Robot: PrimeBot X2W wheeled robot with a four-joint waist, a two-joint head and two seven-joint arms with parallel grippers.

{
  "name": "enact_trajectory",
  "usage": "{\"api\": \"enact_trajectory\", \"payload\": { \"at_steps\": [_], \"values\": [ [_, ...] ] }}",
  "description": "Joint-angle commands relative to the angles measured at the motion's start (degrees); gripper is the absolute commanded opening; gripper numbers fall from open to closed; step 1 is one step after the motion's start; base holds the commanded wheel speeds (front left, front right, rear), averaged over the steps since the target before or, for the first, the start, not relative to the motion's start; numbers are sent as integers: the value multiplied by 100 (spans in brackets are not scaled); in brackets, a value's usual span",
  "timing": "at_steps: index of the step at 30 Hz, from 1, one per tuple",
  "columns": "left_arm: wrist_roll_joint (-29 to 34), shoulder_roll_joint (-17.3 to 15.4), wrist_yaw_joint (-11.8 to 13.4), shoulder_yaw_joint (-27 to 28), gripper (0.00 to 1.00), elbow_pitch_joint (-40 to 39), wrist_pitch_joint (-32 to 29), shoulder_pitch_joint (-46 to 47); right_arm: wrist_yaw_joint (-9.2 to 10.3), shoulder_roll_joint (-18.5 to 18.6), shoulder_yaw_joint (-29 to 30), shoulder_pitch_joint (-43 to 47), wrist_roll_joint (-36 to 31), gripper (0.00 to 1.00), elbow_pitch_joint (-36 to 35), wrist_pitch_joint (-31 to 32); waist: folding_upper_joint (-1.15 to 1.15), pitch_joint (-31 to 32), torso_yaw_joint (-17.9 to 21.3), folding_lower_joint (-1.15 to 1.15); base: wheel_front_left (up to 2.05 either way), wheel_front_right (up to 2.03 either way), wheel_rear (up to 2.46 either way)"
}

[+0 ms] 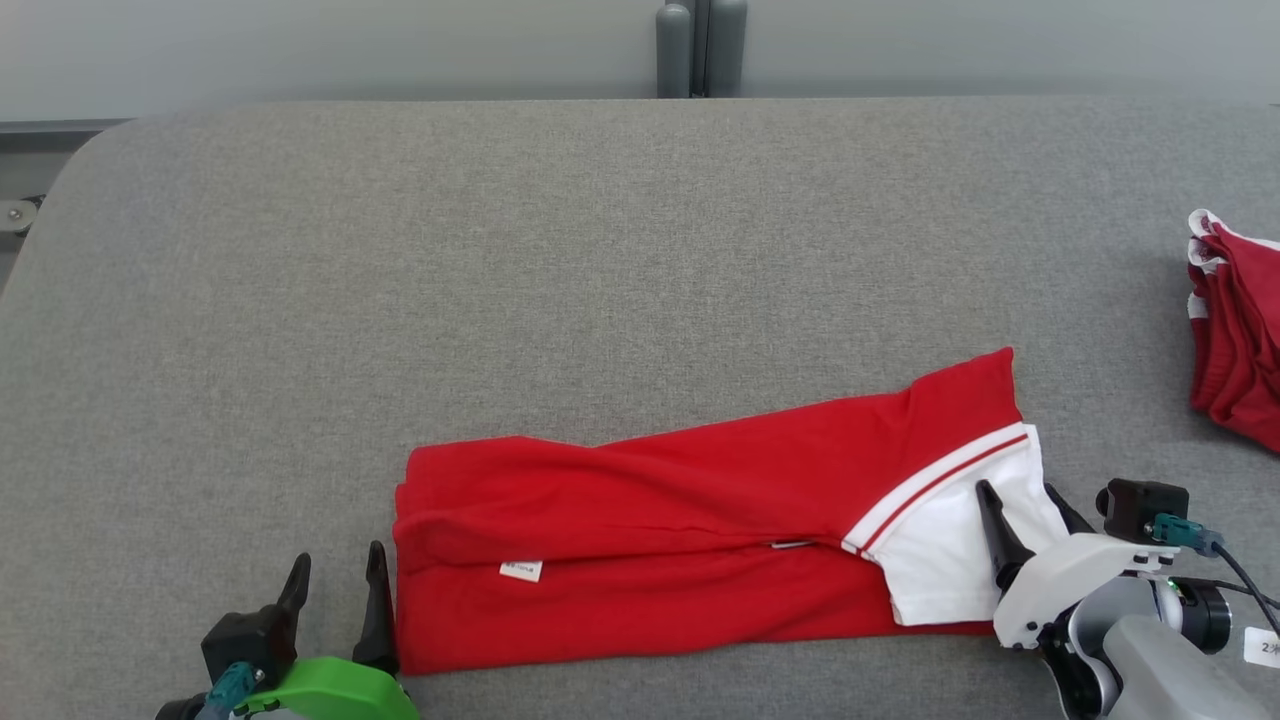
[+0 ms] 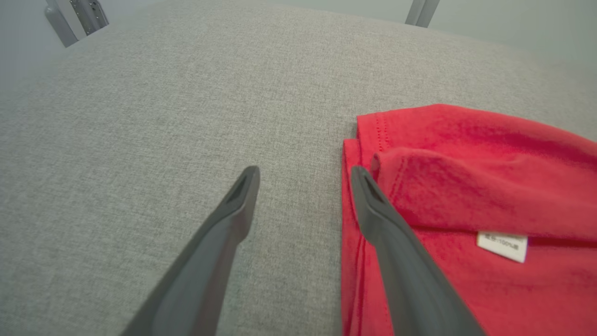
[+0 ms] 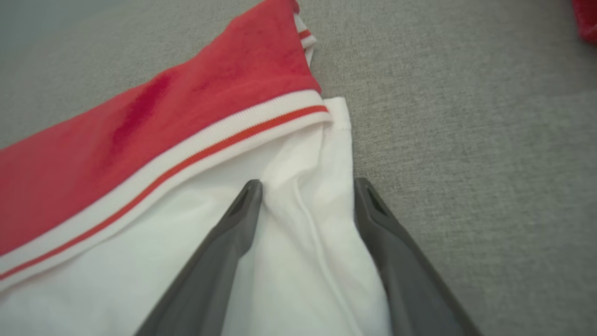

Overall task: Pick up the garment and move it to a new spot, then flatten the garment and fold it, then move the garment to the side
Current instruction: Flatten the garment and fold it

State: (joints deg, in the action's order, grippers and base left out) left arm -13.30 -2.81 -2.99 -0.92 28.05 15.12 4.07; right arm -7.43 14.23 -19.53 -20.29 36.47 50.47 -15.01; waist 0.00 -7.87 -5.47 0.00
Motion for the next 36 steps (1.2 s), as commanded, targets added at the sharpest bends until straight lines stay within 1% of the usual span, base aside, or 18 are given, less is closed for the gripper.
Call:
{"api": "enact_trajectory", "payload": {
  "at_steps": [1, 4, 5, 6, 7, 8, 10, 11, 13, 17, 20, 22, 24, 27, 29, 30, 31, 36],
  "values": [
    [8, -21, 10, -7, 100, -27, -2, 64, -15, -142, -233, 124, 110, 100, 105, 203, 0, 0, -13, 0, 0, 0, 0],
    [44, -21, 10, -29, 100, -66, -2, 75, -27, -122, -593, 145, 312, 100, 99, 250, 0, 10, -52, 0, 0, 0, 0],
    [47, -21, 13, -30, 100, -75, -2, 71, -27, -91, -687, 139, 365, 80, 100, 243, 0, 15, -62, 0, 0, 0, 0],
    [51, -22, 18, -34, 100, -83, -2, 66, -27, -63, -787, 136, 412, 47, 106, 245, 0, 21, -72, 0, 0, 0, 0],
    [55, -21, 23, -39, 100, -89, -2, 60, -27, -38, -867, 130, 469, 38, 122, 243, 0, 28, -79, 0, 0, 0, 0],
    [55, -21, 26, -39, 100, -89, -2, 51, -26, -9, -922, 121, 530, 22, 140, 233, 0, 37, -84, 0, 0, 0, 0],
    [37, -21, 42, -41, 100, -91, -2, 28, -17, 87, -1002, 84, 622, 4, 207, 195, 0, 59, -91, 0, 0, 0, 0],
    [24, -21, 50, -42, 100, -90, -2, 12, -2, 117, -1026, 61, 668, 0, 237, 172, 0, 68, -92, 0, 0, 0, 0],
    [-3, -21, 61, -43, 100, -95, -2, -19, 2, 178, -1064, 15, 748, 0, 325, 143, 0, 82, -88, 0, 0, 0, 0],
    [-10, -21, 58, -39, 100, -96, -2, -51, 13, 333, -915, -113, 814, 0, 463, 61, 0, 96, -63, 0, 0, 0, 0],
    [-3, -21, 64, -25, 100, -118, -2, -62, 29, 508, -594, -281, 755, 0, 524, 11, 0, 118, -21, 0, 0, 0, 0],
    [7, -21, 42, -1, 100, -121, -2, -67, 17, 595, -295, -330, 593, 0, 388, 2, 0, 139, 15, 0, 0, 0, 0],
    [-2, -20, 23, -5, 100, -128, -2, -68, 1, 593, -41, -311, 350, 0, 124, -14, 0, 154, 53, 0, 0, 0, 0],
    [-37, -22, 20, -34, 100, -129, -2, -83, 0, 528, 147, -200, -38, 0, -437, -15, 0, 172, 116, 0, 0, 0, 0],
    [-61, -22, 38, -49, 100, -116, -2, -103, -1, 424, 91, -86, -221, 0, -925, -15, 0, 197, 149, 0, 0, 0, 0],
    [-61, -23, 36, -61, 100, -101, -2, -114, -2, 316, -136, 13, -359, 0, -1388, -16, 0, 227, 170, 0, 0, 0, 0],
    [-66, -23, 39, -65, 100, -91, -2, -120, -2, 262, -308, 57, -375, 0, -1585, -16, 0, 245, 175, 0, 0, 0, 0],
    [-106, -23, 30, -166, 100, -51, -2, -88, -3, 75, -1450, 35, -228, 0, -2255, 25, 0, 304, 107, 0, 0, 0, 0]
  ]
}}
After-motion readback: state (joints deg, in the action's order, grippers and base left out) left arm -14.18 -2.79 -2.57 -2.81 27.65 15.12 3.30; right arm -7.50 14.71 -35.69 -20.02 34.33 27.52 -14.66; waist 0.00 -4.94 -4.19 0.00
